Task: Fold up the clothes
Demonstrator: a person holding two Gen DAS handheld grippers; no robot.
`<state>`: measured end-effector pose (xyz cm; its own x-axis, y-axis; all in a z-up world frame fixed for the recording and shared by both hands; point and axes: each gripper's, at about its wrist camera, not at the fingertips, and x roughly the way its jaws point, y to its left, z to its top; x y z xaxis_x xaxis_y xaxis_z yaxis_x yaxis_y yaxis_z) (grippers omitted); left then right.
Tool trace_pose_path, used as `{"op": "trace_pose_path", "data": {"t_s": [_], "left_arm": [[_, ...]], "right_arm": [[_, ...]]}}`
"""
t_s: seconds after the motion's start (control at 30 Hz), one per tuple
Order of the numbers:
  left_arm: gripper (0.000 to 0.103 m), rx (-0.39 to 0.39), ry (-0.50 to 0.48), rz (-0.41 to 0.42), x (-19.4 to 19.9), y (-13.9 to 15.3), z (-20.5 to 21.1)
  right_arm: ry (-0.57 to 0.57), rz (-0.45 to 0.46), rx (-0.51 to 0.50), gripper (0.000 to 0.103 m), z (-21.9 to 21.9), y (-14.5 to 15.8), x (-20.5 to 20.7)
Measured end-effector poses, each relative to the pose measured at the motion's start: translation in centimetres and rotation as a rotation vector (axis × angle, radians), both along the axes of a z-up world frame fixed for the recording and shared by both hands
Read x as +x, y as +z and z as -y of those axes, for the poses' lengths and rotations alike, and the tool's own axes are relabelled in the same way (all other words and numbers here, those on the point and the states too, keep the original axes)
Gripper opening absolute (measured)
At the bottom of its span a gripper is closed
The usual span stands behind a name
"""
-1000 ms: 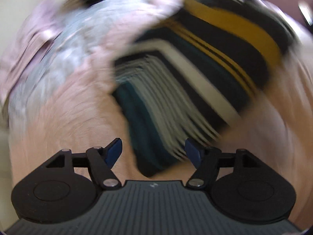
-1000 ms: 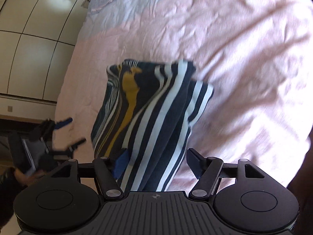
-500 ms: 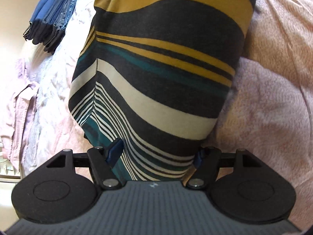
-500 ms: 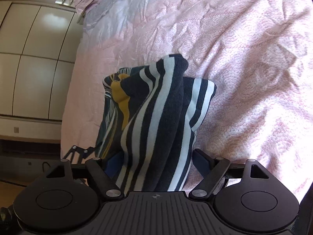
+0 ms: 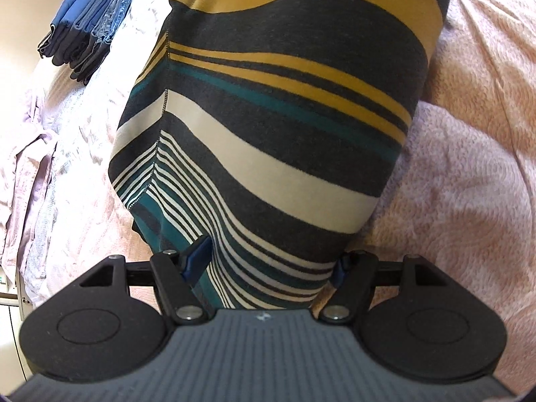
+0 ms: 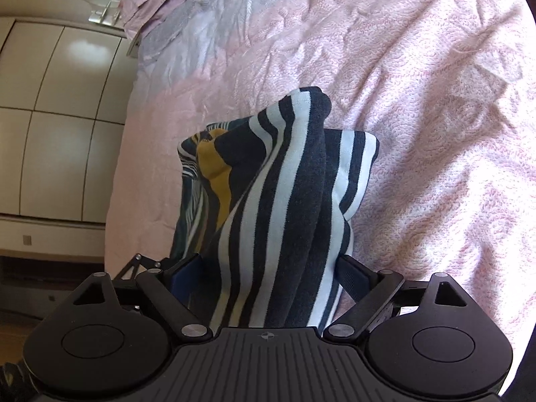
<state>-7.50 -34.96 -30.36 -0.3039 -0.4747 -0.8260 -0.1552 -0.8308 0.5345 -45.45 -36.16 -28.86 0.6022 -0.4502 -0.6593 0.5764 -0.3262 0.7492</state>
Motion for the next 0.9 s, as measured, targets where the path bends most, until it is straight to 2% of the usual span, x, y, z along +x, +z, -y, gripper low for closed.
{"op": "trace_pose_path", "data": {"t_s": [0.2, 0.6, 0.7, 0.87, 0.9], "left_arm": [[0.067, -0.001, 0.016, -0.005, 0.0, 0.0, -0.1], [0.065, 0.008, 0.021, 0.001, -0.1, 0.0, 0.0], [0.062, 0.017, 0.03, 0.0, -0.2, -0.1, 0.0], [0.033, 0.045, 0.09, 0.003, -0.7, 0.1, -0.2], [0.031, 0.049, 0.107, 0.003, -0.9, 0.2, -0.2]], "right_arm": [[0.007, -0.029, -0.007, 0.09, 0.2, -0.9, 0.5], [-0.007, -0.01, -0.013, 0.091, 0.4, -1.6, 0.2], [-0.013, 0.0, -0.02, 0.091, 0.6, -1.9, 0.3], [-0.03, 0.033, -0.008, 0.09, 1.9, -2.9, 0.3], [-0.031, 0.041, 0.002, 0.088, 2.2, -3.1, 0.2]]}}
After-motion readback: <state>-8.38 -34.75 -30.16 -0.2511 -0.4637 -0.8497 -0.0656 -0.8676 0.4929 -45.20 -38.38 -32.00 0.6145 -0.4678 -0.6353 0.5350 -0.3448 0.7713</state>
